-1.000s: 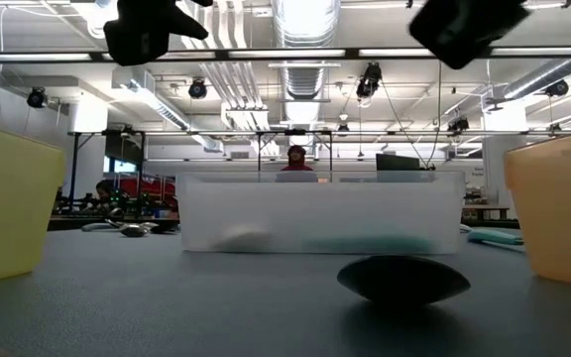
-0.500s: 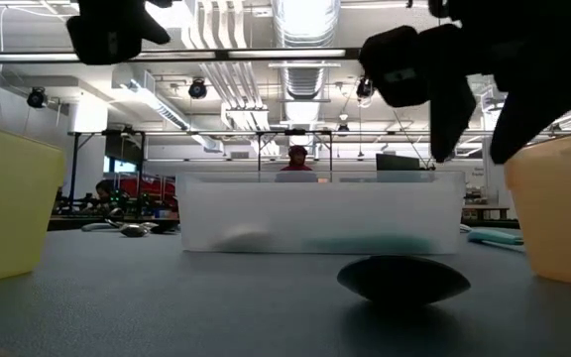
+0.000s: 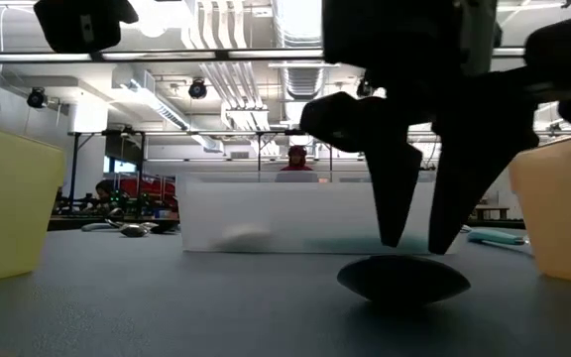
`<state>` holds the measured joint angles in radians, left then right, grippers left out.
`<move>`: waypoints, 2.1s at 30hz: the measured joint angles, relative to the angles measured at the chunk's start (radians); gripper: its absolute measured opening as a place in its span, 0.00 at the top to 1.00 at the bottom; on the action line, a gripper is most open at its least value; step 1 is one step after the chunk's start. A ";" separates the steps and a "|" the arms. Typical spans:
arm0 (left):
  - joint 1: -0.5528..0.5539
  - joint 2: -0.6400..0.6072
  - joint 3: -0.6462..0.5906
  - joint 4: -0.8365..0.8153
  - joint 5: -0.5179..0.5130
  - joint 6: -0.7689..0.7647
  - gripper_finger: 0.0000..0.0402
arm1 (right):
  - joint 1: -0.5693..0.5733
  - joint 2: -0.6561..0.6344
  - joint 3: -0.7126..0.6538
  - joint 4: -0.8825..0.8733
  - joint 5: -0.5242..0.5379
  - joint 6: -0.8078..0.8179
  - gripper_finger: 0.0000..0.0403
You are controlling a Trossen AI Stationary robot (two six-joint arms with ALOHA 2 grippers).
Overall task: Sort silverware by color (type)
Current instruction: Put the black spoon into the orange bin
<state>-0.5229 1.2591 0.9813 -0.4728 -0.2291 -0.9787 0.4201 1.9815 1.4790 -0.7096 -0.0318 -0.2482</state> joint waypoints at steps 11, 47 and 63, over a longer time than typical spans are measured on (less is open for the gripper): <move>-0.011 0.000 0.000 -0.005 -0.001 -0.003 0.69 | -0.003 0.092 0.111 -0.041 0.006 -0.084 0.70; -0.040 0.000 0.000 -0.016 0.000 -0.010 0.69 | -0.002 0.066 0.113 -0.040 -0.004 -0.251 0.77; -0.052 0.000 0.000 -0.016 0.000 -0.014 0.69 | -0.003 0.112 0.123 -0.038 -0.053 -0.251 0.81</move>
<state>-0.5748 1.2587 0.9813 -0.4885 -0.2291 -0.9923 0.4168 2.0940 1.6016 -0.7479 -0.0844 -0.4989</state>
